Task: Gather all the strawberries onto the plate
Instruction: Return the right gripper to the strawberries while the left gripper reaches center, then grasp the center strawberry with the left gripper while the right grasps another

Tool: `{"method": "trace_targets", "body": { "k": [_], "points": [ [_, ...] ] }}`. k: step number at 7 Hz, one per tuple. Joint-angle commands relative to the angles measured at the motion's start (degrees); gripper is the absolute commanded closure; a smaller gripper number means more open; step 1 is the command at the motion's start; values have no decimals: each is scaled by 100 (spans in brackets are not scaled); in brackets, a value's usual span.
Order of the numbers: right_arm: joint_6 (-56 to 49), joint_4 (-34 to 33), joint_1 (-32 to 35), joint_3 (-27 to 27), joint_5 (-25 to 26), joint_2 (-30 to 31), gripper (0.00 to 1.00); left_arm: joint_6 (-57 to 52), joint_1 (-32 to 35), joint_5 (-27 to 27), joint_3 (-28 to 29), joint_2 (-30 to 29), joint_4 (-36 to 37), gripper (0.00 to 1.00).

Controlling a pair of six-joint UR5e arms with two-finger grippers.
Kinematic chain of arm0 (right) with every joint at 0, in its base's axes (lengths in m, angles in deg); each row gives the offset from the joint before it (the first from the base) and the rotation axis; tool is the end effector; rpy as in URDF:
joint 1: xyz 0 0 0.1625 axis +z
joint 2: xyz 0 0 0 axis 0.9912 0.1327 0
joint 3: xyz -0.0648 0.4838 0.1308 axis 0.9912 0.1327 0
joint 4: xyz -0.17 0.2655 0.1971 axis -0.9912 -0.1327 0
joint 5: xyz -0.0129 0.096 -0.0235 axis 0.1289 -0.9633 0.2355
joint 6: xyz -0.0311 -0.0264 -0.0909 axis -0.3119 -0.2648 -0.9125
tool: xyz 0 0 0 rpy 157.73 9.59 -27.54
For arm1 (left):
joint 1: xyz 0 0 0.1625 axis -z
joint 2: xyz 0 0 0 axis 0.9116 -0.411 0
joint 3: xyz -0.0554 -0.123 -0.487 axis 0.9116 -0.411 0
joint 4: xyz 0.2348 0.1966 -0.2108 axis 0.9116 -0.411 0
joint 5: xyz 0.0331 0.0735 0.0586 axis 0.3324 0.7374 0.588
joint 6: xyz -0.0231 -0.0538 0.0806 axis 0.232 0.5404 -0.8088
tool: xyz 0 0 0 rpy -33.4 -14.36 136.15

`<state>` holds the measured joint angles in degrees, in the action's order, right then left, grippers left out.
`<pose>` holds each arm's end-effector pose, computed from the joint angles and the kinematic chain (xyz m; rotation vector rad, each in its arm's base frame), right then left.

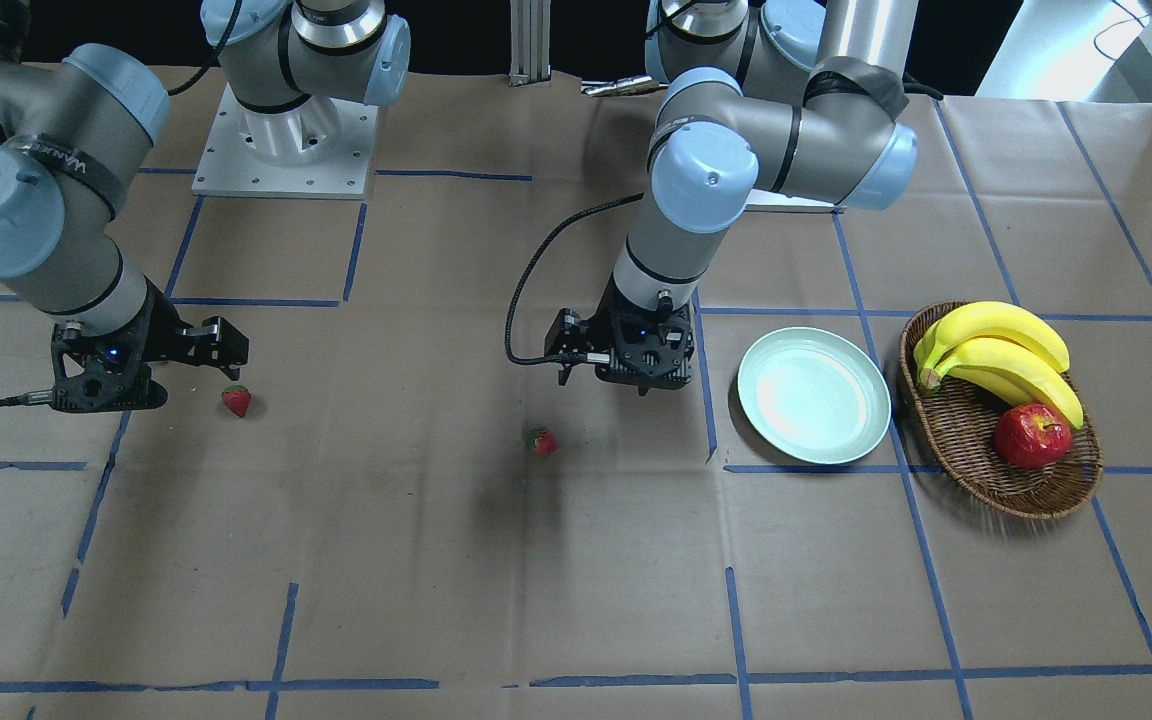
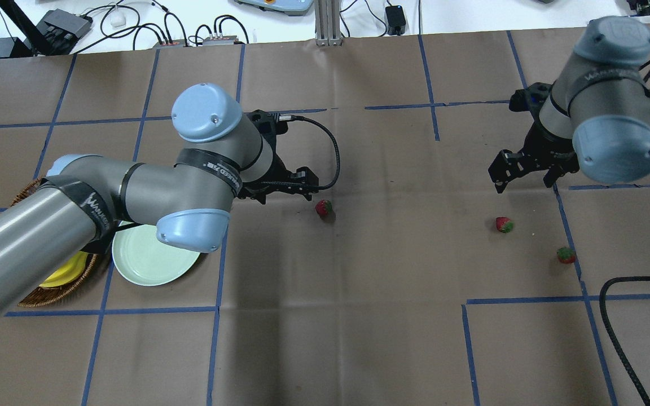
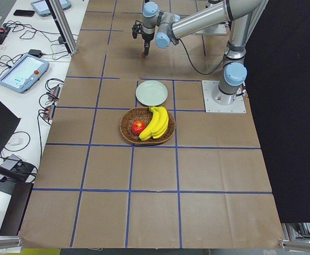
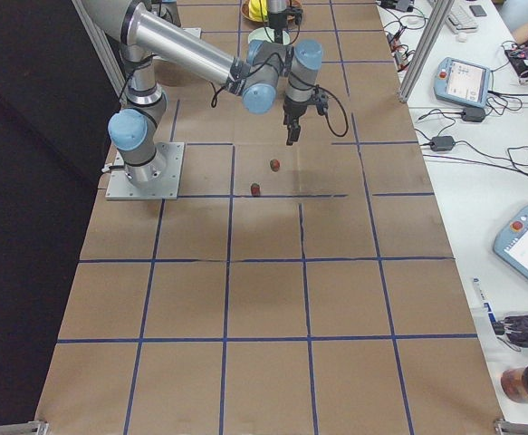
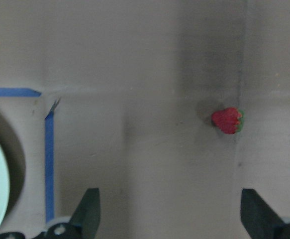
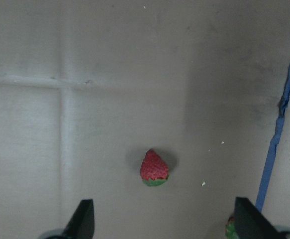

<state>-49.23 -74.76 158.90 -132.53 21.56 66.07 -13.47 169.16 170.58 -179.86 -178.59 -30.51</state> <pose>0.0194 -0.4810 0.3701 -0.1362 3.1333 0.1508 -0.2641 -0.4667 0.3640 -0.0861 -2.9617 0.1309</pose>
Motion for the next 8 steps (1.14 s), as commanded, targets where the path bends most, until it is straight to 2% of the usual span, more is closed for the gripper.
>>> {"method": "trace_targets", "body": {
  "k": [1, 4, 6, 7, 8],
  "points": [
    [-86, -1446, -146, -1209, -71, -29, 0, -52, 230, 11, 77, -472, 226, 5],
    [160, -1573, -128, -1205, -81, -310, 1, 70, 370, 20, 244, -982, 648, 3],
    [160, -1924, -128, -1196, -116, -442, 2, 79, 432, -15, 253, -1342, 1147, 3],
    [160, -2012, -128, -1196, -124, -451, 8, 80, 458, 2, 244, -1344, 1141, 5],
    [160, -2013, -128, -1161, -124, -452, 19, 80, 459, 2, 252, -1352, 1150, 29]
  ]
}}
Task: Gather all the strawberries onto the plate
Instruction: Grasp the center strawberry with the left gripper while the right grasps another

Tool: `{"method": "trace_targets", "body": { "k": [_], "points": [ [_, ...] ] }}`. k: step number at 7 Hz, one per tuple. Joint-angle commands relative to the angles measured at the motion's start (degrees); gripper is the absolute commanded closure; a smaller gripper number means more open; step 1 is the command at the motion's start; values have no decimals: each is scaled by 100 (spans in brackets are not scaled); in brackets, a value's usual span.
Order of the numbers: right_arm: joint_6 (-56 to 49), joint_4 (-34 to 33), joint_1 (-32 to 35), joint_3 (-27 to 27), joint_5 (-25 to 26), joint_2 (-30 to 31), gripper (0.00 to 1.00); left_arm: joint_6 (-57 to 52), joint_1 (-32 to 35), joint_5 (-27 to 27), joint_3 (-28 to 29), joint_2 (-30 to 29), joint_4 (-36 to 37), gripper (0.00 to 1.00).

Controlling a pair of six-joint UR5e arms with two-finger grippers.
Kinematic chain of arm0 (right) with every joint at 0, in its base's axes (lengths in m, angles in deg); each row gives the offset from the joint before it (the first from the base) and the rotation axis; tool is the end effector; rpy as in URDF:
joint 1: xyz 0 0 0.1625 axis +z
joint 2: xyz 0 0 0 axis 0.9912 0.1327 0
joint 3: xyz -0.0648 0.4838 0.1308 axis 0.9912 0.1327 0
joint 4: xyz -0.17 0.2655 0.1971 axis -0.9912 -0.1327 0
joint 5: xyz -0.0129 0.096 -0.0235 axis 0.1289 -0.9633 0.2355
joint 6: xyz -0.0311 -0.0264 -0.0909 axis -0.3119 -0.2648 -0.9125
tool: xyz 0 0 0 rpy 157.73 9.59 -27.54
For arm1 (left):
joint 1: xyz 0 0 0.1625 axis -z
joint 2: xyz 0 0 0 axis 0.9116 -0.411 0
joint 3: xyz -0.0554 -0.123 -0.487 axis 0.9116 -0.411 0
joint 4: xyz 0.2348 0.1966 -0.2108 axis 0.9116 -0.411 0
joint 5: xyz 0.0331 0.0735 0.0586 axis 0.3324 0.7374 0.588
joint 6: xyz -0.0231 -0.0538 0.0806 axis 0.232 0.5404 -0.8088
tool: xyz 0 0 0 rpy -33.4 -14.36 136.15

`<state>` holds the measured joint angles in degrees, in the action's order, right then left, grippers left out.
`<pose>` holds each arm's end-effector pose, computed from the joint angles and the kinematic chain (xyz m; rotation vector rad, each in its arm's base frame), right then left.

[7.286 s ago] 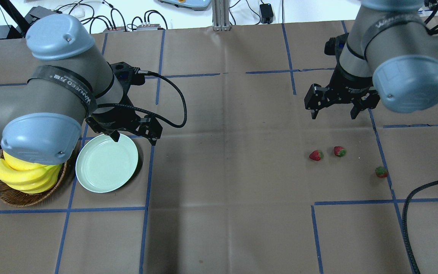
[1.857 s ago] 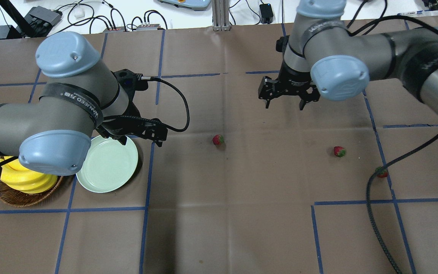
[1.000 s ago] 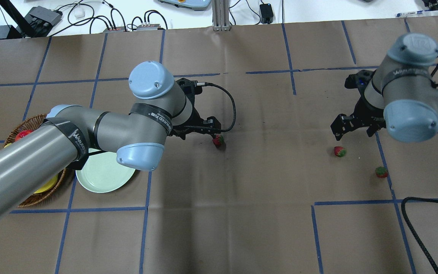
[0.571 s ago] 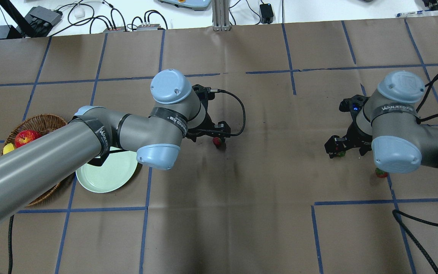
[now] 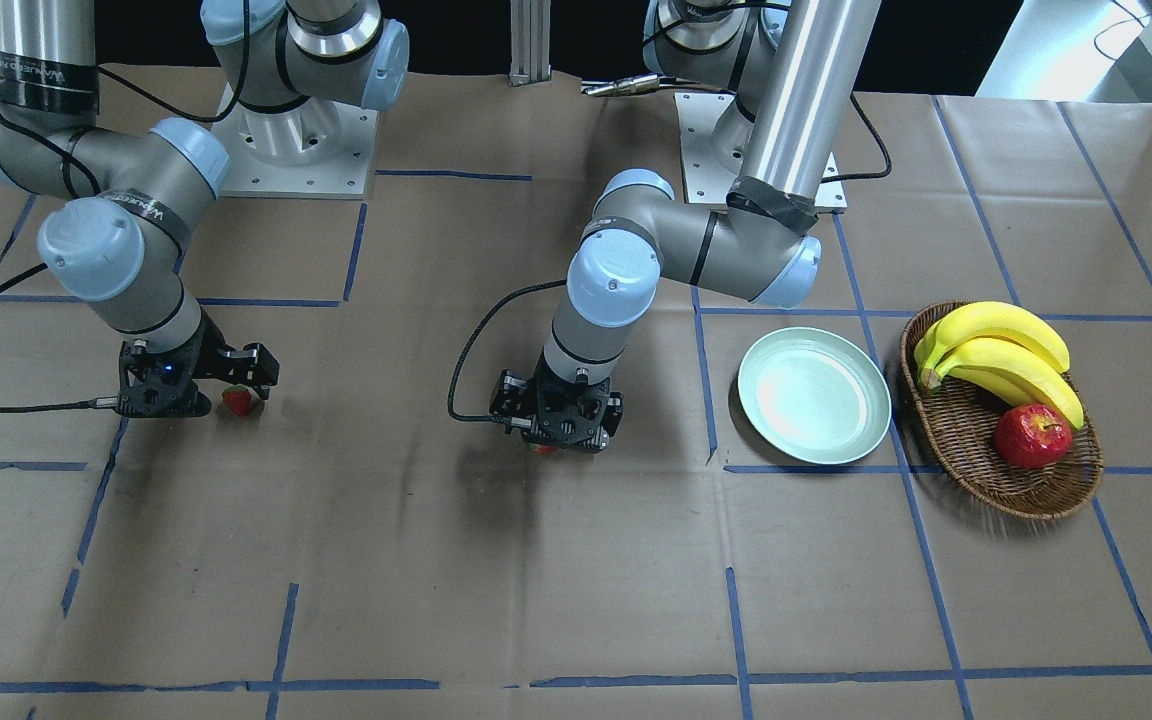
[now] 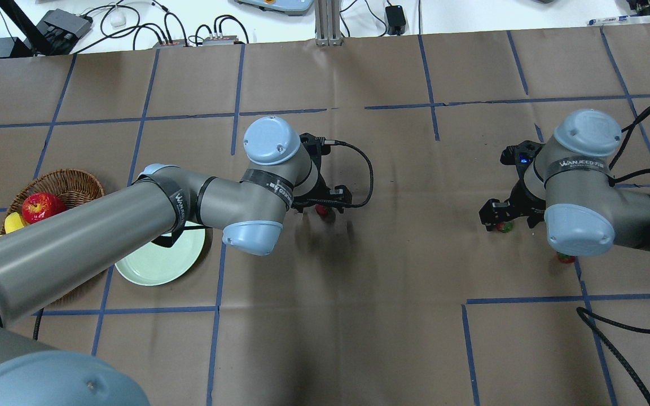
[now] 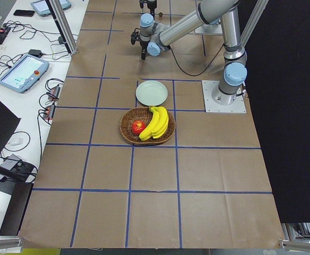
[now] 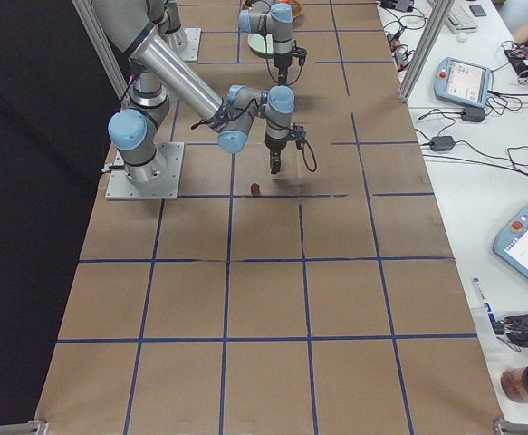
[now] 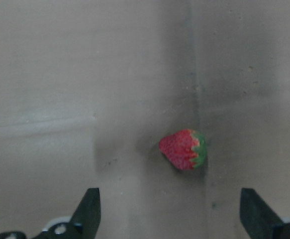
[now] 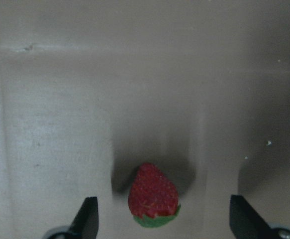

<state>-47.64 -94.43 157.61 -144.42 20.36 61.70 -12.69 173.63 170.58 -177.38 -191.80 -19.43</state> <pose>0.0154 -0.4635 0.2929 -0.0557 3.1353 0.0519 -0.3201 -0.5080 0.2748 -0.1818 -2.9521 0.1274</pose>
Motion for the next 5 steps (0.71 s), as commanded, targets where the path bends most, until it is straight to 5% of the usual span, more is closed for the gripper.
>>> {"method": "trace_targets", "body": {
  "k": [1, 2, 3, 5],
  "points": [
    [1, -37, 0, 55, -4, -14, 33, 2, 12, 2, 5, -31, 41, 56],
    [1, -37, 0, 55, -4, -23, 42, 2, 12, 11, 5, -23, 41, 83],
    [1, -37, 0, 55, 5, -23, 51, 2, 12, 29, 5, -14, 41, 96],
    [-7, -37, 9, 55, 5, -23, 58, -182, -49, 46, -21, 318, 41, 100]
  ]
}}
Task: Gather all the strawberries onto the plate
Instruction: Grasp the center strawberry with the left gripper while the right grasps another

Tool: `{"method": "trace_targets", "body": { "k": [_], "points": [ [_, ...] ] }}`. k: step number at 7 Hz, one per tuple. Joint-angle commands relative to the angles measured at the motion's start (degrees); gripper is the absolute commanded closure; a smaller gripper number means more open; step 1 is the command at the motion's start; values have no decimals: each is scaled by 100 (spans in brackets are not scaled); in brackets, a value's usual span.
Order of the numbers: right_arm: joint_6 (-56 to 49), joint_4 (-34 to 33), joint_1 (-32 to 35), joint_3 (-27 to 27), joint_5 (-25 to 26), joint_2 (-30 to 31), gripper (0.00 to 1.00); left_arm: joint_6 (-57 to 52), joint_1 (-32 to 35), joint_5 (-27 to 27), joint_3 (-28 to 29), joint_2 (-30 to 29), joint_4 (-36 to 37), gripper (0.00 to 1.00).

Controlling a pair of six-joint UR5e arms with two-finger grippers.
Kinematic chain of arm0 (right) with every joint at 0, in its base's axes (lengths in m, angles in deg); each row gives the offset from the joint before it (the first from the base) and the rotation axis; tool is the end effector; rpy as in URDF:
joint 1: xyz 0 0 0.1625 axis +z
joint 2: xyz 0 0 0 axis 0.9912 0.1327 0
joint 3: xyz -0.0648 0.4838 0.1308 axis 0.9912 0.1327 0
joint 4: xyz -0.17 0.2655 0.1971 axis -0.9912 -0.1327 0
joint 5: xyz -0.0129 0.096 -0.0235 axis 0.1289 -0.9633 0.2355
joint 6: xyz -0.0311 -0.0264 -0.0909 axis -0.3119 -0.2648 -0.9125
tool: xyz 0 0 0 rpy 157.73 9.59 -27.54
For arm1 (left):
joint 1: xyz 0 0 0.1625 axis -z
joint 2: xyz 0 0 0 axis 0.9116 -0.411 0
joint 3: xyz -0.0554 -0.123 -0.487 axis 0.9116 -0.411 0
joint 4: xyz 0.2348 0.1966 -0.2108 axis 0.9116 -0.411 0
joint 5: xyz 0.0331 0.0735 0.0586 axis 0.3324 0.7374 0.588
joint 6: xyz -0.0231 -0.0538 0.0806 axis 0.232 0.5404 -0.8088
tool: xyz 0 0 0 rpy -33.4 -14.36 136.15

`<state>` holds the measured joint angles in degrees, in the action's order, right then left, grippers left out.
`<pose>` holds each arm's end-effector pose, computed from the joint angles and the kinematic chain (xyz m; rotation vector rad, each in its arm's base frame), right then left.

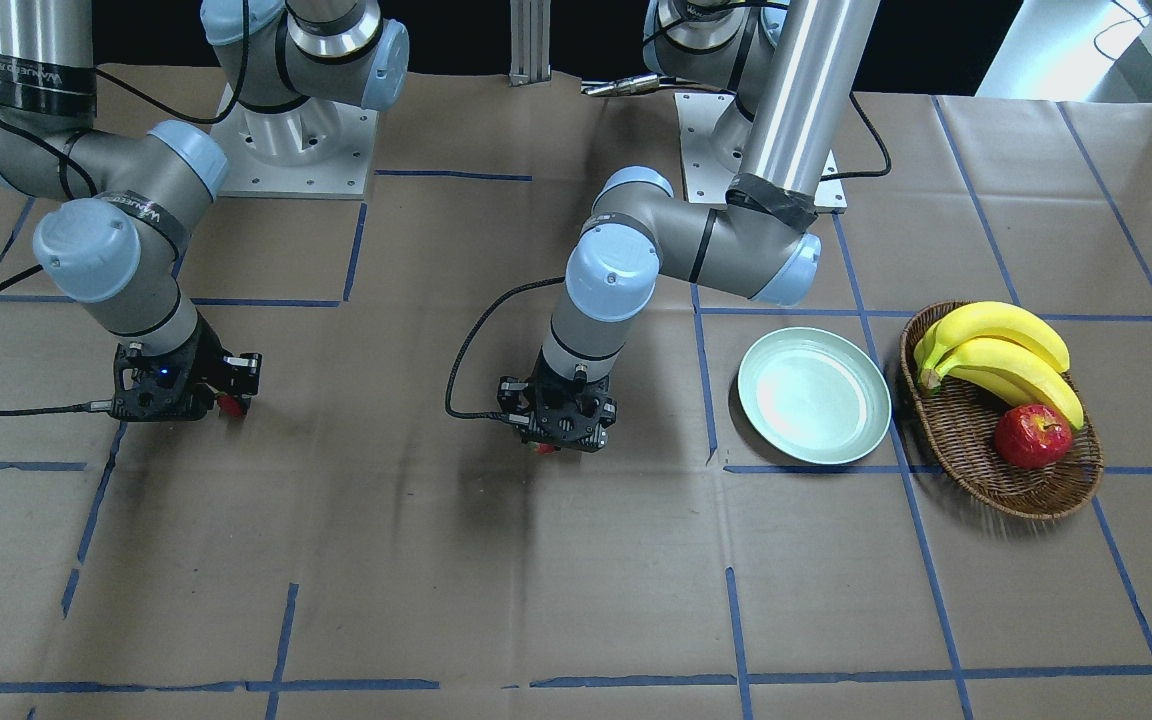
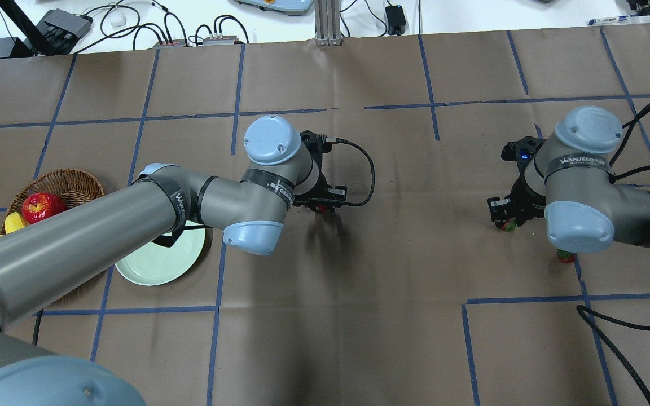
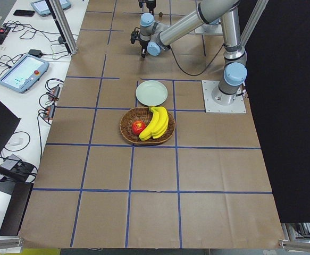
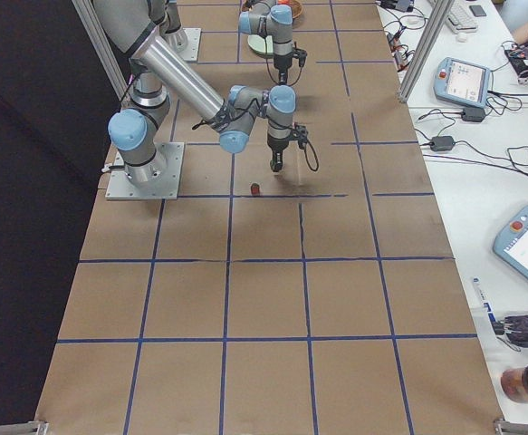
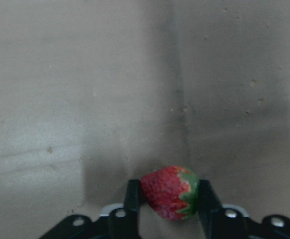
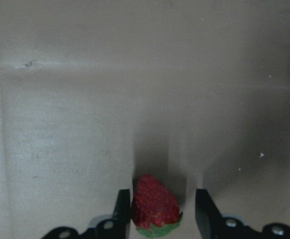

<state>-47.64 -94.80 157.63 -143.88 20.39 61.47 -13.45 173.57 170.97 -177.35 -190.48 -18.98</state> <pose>0.0143 -0.4679 0.2949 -0.0563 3.1393 0.0343 -0.3184 -0.5067 0.2891 -0.2024 -2.9478 0.1769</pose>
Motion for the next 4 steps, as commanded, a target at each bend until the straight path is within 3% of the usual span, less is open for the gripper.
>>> {"method": "trace_targets", "body": {
  "k": [1, 2, 3, 4],
  "points": [
    [-7, 0, -2, 27, 1, 8, 75, -577, -131, 478, -120, 598, -178, 100],
    [-7, 0, -2, 27, 1, 17, 94, -1295, -358, 1117, -426, 1045, -623, 100],
    [2, 9, 15, 114, 1, 78, 96, -1885, -856, 1167, -986, 1528, -654, 100],
    [28, 252, 163, 567, 27, 87, 96, -2474, -1496, 1177, -1661, 2029, -663, 100]
  ]
}}
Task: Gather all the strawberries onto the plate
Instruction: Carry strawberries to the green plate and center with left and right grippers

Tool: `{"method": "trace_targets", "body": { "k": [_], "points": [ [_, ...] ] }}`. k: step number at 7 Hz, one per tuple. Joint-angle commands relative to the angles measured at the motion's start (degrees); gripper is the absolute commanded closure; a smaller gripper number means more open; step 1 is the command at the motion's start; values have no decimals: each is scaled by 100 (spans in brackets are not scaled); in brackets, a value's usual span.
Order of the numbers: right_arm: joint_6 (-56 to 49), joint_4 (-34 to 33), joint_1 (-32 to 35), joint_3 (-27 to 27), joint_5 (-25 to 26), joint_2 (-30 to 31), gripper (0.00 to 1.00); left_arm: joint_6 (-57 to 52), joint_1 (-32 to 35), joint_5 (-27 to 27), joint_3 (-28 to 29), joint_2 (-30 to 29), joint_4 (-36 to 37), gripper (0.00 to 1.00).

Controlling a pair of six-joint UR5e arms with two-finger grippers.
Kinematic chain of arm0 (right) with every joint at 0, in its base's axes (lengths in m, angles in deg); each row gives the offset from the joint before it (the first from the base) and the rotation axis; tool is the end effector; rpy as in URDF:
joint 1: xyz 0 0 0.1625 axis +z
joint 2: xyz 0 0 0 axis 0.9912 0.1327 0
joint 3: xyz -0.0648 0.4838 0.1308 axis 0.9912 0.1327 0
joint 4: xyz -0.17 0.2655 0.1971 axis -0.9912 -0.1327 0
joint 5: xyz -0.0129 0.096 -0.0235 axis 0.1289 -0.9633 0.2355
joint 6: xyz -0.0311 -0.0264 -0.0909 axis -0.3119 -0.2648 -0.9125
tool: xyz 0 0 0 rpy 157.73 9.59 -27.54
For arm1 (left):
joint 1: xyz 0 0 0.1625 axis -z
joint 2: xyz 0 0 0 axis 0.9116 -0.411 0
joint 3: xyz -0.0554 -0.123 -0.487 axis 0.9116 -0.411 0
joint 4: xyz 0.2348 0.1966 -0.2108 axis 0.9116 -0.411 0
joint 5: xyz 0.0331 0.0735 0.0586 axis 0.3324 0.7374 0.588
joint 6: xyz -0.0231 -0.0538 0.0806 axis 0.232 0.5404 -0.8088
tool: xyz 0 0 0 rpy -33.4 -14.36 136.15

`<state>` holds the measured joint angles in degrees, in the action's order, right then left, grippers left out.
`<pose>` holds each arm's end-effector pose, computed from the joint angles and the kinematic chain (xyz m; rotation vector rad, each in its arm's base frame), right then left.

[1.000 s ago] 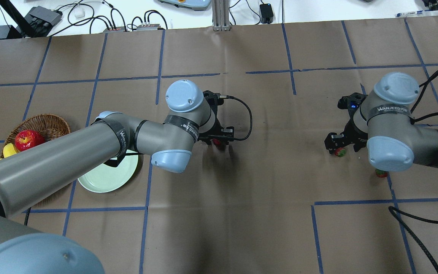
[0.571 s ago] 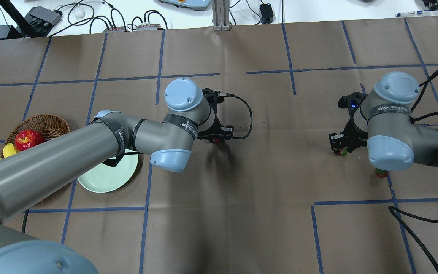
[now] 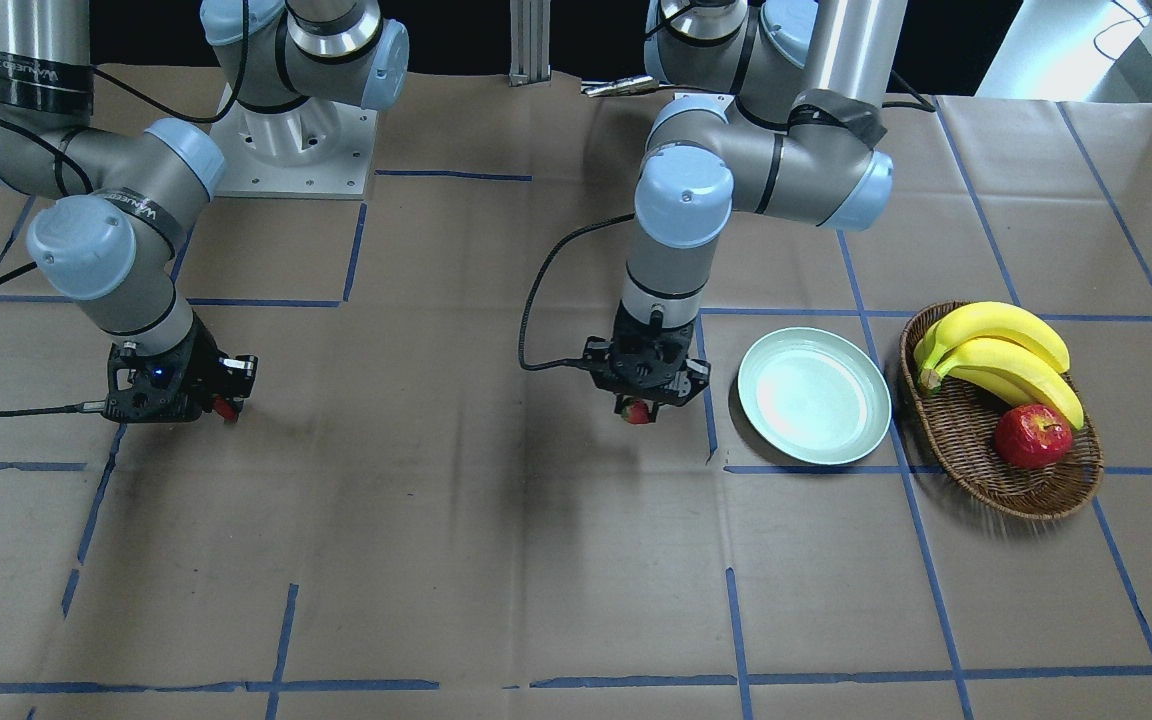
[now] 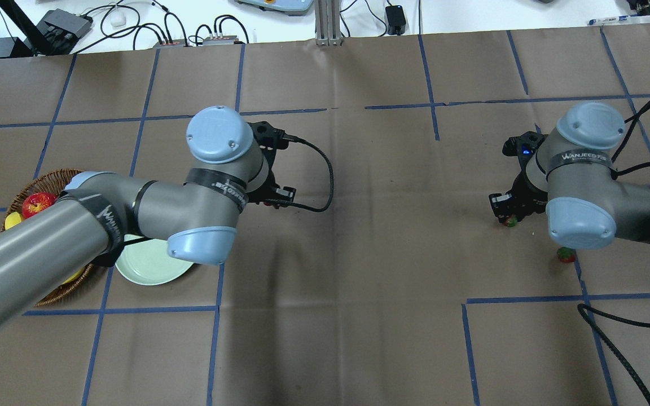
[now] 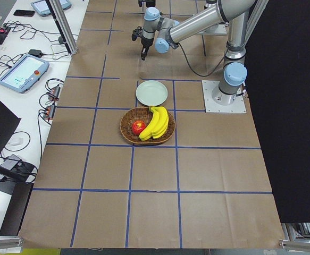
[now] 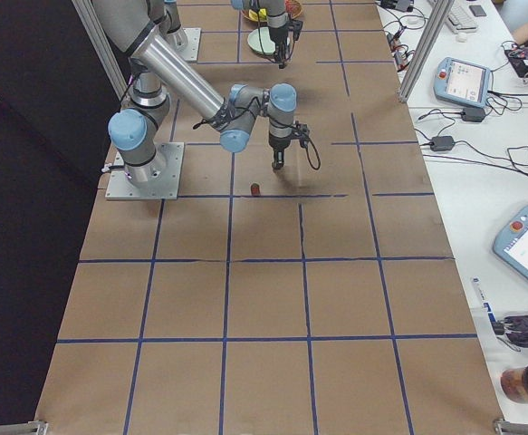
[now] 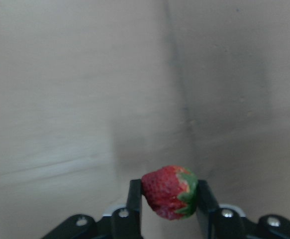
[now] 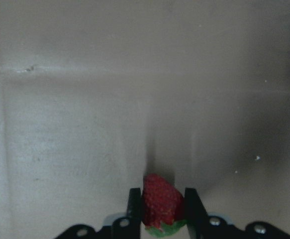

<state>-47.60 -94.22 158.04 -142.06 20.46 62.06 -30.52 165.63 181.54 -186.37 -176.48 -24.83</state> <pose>0.0154 -0.4762 0.3093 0.0662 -3.1327 0.0135 -0.2106 -0.4533 0.3486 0.4354 3.0696 -0.2274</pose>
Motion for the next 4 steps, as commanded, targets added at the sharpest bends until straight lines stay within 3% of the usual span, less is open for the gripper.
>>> {"method": "trace_targets", "body": {
  "k": [1, 2, 4],
  "points": [
    [224, 911, 385, 947, 38, 28, 96, -1469, -1239, 137, -1279, 1043, -60, 100],
    [861, 1544, 840, 1535, 4, -41, 96, -2076, -1819, 120, -1685, 1221, 1, 100],
    [2249, 1745, 2165, 2085, -266, -444, 96, -3012, -2718, 93, -1873, 1127, 10, 94]
  ]
}}
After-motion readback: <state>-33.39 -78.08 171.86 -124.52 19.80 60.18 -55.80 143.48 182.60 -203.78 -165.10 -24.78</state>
